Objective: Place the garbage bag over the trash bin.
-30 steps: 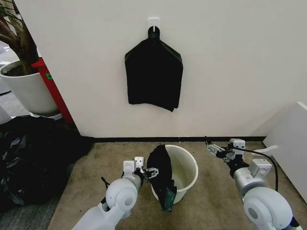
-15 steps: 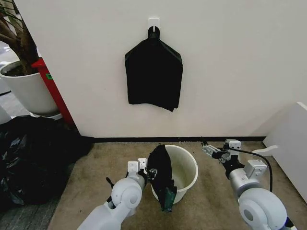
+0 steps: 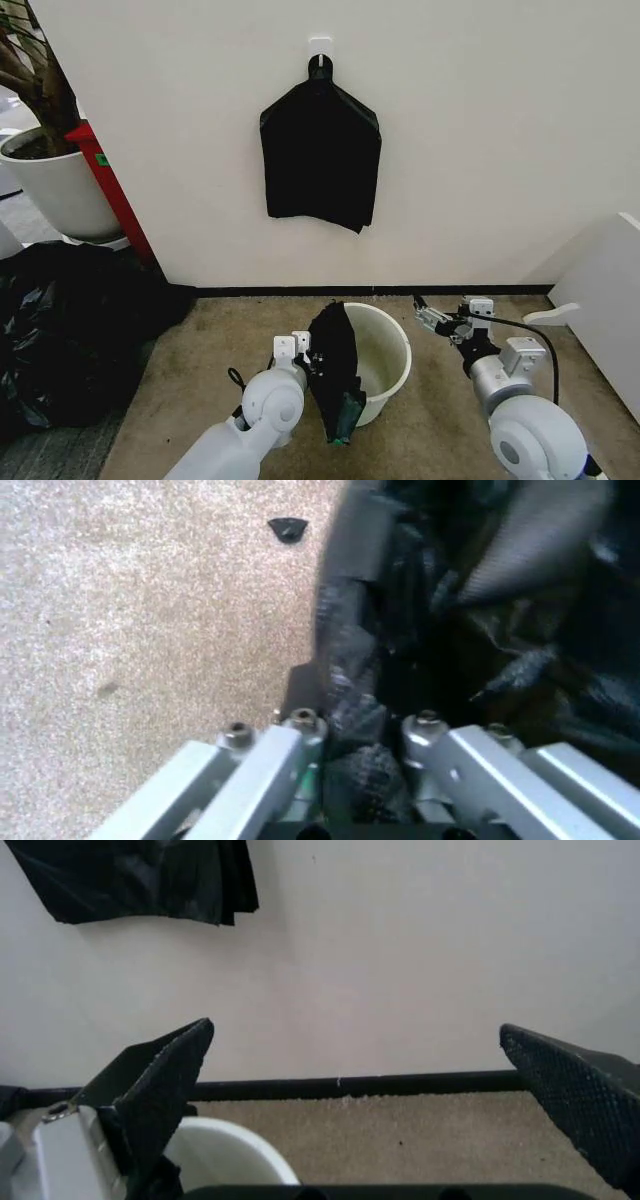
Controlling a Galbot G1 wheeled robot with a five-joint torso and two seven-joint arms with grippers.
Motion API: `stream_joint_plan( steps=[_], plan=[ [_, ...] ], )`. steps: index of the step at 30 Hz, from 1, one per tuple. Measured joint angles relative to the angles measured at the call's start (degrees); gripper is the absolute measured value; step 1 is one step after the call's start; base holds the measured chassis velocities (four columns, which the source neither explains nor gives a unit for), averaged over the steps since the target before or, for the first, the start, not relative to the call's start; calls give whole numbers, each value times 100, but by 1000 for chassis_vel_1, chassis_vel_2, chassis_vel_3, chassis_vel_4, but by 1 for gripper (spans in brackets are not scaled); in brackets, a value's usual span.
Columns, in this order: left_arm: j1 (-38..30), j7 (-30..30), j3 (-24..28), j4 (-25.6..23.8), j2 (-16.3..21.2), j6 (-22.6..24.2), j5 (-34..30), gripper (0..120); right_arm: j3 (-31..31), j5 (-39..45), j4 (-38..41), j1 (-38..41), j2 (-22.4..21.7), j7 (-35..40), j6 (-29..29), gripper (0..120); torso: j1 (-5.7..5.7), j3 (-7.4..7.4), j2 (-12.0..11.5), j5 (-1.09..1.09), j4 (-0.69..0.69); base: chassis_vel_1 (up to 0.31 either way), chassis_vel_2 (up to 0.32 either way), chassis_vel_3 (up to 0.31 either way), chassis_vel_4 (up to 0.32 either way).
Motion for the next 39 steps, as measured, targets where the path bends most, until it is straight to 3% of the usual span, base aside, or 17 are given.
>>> stream_joint_plan(
  steps=[2, 7, 13, 22, 31, 39],
  plan=[
    [13, -21, -24, -27, 11, -13, -12, 2, -7, 0, -9, 17, -9, 25, 0, 100, 0, 0, 0, 0, 0, 0, 0, 0, 0],
    [59, -57, -78, -61, 25, -75, -20, 2, -40, 0, 11, 16, -18, 62, -5, 100, 0, 0, 0, 0, 0, 0, 0, 0, 0],
    [226, 38, -138, -123, 52, -488, 329, 2, -235, 1, 211, 4, -34, 307, -26, 100, 0, 0, 0, -1, 0, 0, 0, 0, 0],
    [279, 1094, -324, -308, 154, -1686, 1348, 2, -1484, 545, 419, 613, 86, 1006, -197, 100, 0, 0, 0, 0, 0, 0, 0, 0, 0],
    [297, 1334, -423, -521, 268, -1933, 1999, 2, -2145, 1138, 550, 1218, 62, 1148, -449, 100, 0, 0, 0, -1, 1, 0, 0, 0, 0],
    [412, 1426, -385, -453, 170, -2135, 2596, 2, -2864, 923, 241, 1401, 259, 1234, -477, 98, 0, 0, 0, -1, 1, 0, 0, 0, 0]
  ],
)
